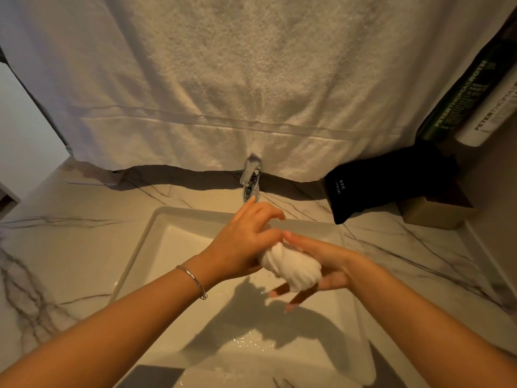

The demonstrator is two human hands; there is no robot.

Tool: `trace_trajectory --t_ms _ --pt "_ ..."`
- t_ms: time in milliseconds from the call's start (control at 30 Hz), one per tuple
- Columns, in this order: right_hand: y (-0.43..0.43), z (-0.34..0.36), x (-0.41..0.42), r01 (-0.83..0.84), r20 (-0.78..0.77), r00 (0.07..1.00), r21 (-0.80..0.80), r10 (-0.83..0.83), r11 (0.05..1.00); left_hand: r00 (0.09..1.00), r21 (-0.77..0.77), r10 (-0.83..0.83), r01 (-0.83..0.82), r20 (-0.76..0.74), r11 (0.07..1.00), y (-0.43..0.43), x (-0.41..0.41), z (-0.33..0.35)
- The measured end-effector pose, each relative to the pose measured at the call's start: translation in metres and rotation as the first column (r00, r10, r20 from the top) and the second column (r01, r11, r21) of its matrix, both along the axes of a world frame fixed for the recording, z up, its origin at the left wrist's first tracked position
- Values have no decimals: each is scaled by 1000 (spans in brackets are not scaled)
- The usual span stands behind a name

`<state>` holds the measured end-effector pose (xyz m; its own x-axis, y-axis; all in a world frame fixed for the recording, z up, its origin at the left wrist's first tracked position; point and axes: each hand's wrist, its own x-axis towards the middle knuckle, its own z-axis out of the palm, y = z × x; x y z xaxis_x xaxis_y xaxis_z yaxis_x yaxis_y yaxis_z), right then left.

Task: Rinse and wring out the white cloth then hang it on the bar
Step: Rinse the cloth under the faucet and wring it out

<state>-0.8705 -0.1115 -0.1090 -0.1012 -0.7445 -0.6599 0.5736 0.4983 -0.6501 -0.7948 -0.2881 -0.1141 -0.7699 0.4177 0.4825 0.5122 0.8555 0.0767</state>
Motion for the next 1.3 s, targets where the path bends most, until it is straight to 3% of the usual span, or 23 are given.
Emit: trace_trajectory --t_ms 67,133,200,233,267,333,400,433,533,567,633,667,700,733,800,867,933,1033,1100,1167,1233,1300 --pt "-1 -8 9 -85 160 981 -175 114 981 995 -60 -51 46 -90 997 1 -1 0" --pt "-4 -11 16 -113 155 978 -186 143 976 995 -121 -73 64 -74 991 -3 1 -4" --pt "-10 -13 23 -92 13 996 -51 93 994 997 -206 -17 33 78 978 -9 2 -9" --pt "-14 -14 25 -87 -169 981 34 92 996 980 -248 38 12 197 969 -11 2 -11" --pt "-17 -16 27 -93 -392 909 134 139 987 939 -277 112 -18 326 961 -11 2 -13" --pt "-24 -18 30 -100 -736 603 313 308 944 818 -310 249 -91 519 946 -4 1 -20" --pt "-28 -24 32 -73 -853 268 446 449 892 698 -278 312 -166 645 946 6 1 -28" --pt "-28 -27 33 -38 -855 165 492 491 870 598 -231 312 -209 739 950 9 0 -30" --pt "-24 -39 38 -2 -853 26 521 521 854 254 -119 196 -291 947 949 11 -3 -30" --pt "-23 -41 40 8 -861 7 509 509 861 217 -103 169 -286 961 953 9 -4 -28" --pt "-21 -40 39 19 -865 -60 497 497 867 244 -34 111 -298 964 954 6 -4 -28" --pt "-20 -38 36 11 -865 -53 499 498 867 283 -14 106 -308 953 951 5 -4 -29" --pt "-18 -34 32 -9 -871 10 491 491 871 364 -18 131 -299 922 954 5 -4 -31" --pt "-16 -29 29 -37 -880 130 457 457 889 474 -47 177 -274 863 961 5 -3 -33" --pt "-13 -15 23 -32 -843 459 299 279 954 687 -45 212 -254 695 966 4 0 -35" --pt "-8 -6 19 95 -642 766 154 27 983 851 -13 177 -196 495 980 2 4 -30" --pt "-1 -8 17 180 -304 943 124 -135 976 961 -26 121 -118 248 993 2 5 -25" --pt "2 -12 27 131 184 975 -17 -125 991 999 -75 26 -23 35 997 8 3 -15" --pt "0 -14 36 103 292 954 -94 -71 990 996 -141 -81 75 -43 987 8 2 -13" --pt "-2 -12 40 57 203 978 -43 -47 997 989 -197 -150 148 5 969 2 2 -15" --pt "-5 -11 41 -13 -42 999 58 16 998 981 -276 -107 150 163 949 -3 4 -19" --pt "-11 -13 42 -28 -323 942 179 86 983 936 -335 23 103 351 937 -1 4 -24"
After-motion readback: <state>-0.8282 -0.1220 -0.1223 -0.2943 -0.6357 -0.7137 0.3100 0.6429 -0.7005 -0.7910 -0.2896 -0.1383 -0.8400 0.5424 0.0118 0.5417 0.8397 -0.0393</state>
